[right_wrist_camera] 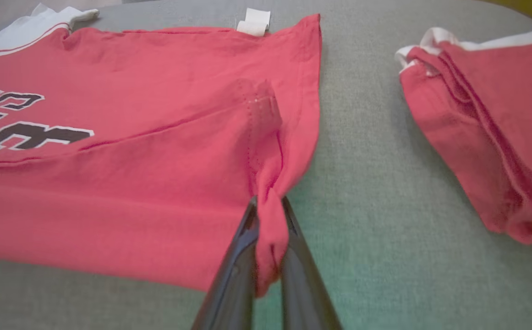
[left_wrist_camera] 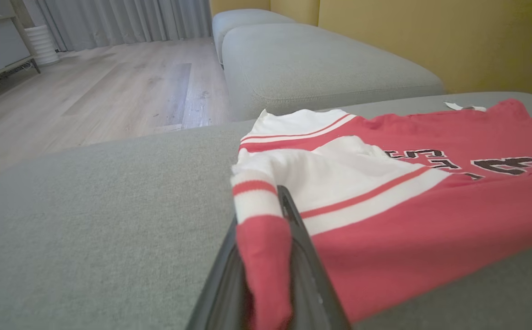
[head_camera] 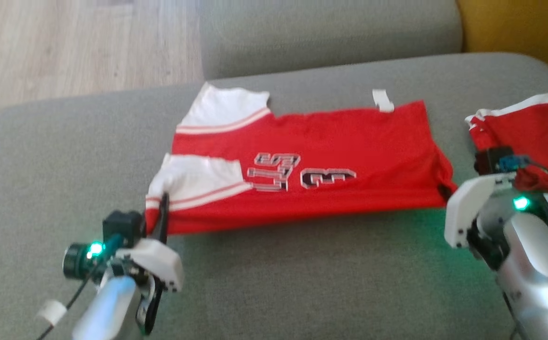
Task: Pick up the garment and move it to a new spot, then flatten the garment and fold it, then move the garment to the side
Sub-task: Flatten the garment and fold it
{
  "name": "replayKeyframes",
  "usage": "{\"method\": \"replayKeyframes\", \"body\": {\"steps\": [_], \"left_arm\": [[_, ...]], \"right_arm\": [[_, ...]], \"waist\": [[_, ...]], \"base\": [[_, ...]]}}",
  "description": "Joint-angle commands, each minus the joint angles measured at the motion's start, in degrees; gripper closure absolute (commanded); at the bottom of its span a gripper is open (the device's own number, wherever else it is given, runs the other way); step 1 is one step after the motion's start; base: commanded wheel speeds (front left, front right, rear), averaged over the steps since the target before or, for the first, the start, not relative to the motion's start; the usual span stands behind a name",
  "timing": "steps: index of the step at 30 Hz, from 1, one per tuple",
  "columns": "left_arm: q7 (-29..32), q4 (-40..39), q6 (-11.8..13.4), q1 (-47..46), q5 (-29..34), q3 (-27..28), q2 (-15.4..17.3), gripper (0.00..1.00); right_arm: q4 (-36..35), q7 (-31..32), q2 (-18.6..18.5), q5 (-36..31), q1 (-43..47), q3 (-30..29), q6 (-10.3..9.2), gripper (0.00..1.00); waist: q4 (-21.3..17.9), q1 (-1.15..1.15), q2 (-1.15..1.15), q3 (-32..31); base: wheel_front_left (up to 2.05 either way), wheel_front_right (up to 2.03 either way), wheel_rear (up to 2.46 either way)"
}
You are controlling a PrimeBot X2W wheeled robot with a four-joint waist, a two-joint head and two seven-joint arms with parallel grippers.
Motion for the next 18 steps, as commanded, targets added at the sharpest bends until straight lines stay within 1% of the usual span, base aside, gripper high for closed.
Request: {"method": "replayKeyframes", "body": {"steps": [1,5,9,13,18], "left_arm": [[0.0,-1.7,0.5,-1.4,-0.4,2.1,2.6,1.0],[1.7,-4.5,0.9,2.0,-1.0,1.9,3.4,1.0],[3.7,-8.2,1.3,5.1,-1.7,1.5,3.8,1.0],[6.0,-12.2,1.9,8.0,-2.3,1.1,4.2,1.0],[9.2,-15.7,2.7,10.3,-2.7,0.5,4.9,1.0]], "right_arm": [[-2.2,0.2,-2.0,0.5,-0.7,0.5,-0.05,1.0],[-7.2,2.8,-4.2,3.2,3.6,0.7,-0.05,1.0],[-11.8,5.4,-5.2,4.4,7.9,-0.5,-0.05,1.0],[-16.3,8.0,-5.3,4.5,11.6,-2.9,-0.05,1.0],[-21.3,10.7,-4.5,3.6,15.4,-5.9,-0.05,1.0]], "waist": [[-0.2,0.01,0.0,-0.9],[-0.4,0.01,0.0,-1.9],[-0.3,0.01,0.0,-2.7],[-0.3,0.01,0.0,-3.2],[-0.4,0.01,0.0,-3.0]], "base": [[0.0,0.0,0.0],[0.0,0.0,0.0],[0.0,0.0,0.0],[0.0,0.0,0.0],[0.0,0.0,0.0]]}}
